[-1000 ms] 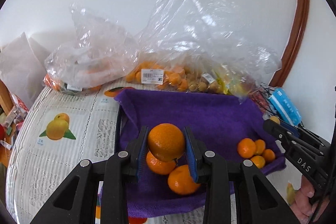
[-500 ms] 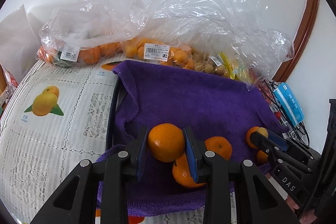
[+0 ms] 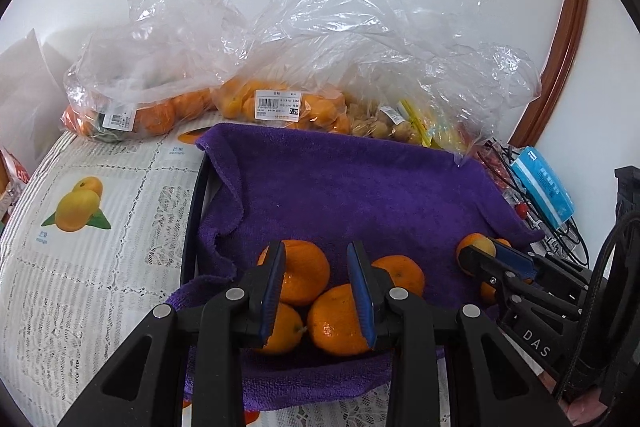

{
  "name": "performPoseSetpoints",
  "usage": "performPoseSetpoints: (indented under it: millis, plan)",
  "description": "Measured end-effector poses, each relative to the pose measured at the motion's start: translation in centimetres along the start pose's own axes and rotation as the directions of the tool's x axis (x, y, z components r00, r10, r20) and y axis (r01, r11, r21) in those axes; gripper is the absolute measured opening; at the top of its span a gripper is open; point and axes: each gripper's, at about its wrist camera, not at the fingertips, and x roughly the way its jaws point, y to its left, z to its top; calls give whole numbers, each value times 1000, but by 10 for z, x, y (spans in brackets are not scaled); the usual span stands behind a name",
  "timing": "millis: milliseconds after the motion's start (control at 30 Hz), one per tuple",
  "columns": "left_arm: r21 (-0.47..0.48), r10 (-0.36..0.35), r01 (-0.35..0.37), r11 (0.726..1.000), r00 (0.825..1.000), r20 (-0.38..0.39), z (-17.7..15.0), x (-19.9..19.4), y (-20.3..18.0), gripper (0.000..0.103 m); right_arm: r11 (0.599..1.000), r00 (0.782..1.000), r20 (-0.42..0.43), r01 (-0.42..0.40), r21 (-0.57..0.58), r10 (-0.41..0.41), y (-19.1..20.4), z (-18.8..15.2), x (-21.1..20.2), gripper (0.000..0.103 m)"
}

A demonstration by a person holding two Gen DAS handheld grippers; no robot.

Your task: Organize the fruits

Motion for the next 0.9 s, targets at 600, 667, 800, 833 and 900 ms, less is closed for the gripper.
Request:
performPoseSetpoints:
  millis: [600,667,800,833,900]
  plan:
    - [-23,16,-16,1000,1000,3,5,-7,5,40,999,999,50,19,43,-21,-7,4,-12,55]
    - [-24,26,-25,999,1000,4,5,-10,5,42,998,999,53,9,63,-12,-9,5,-16,55]
    - [-5,33,-33,999,999,4,7,-22,1,50,991,998,59,-21,129,14,-14,5,-32,56]
    - [1,34,-34,999,999,12,7,-27,-2,59,989,998,59,-11,145,2,-15,4,-38,56]
    - [23,49,-49,999,999,22,5,-38,-8,65,989,998,60,9,146,-18,-14,3,-54,56]
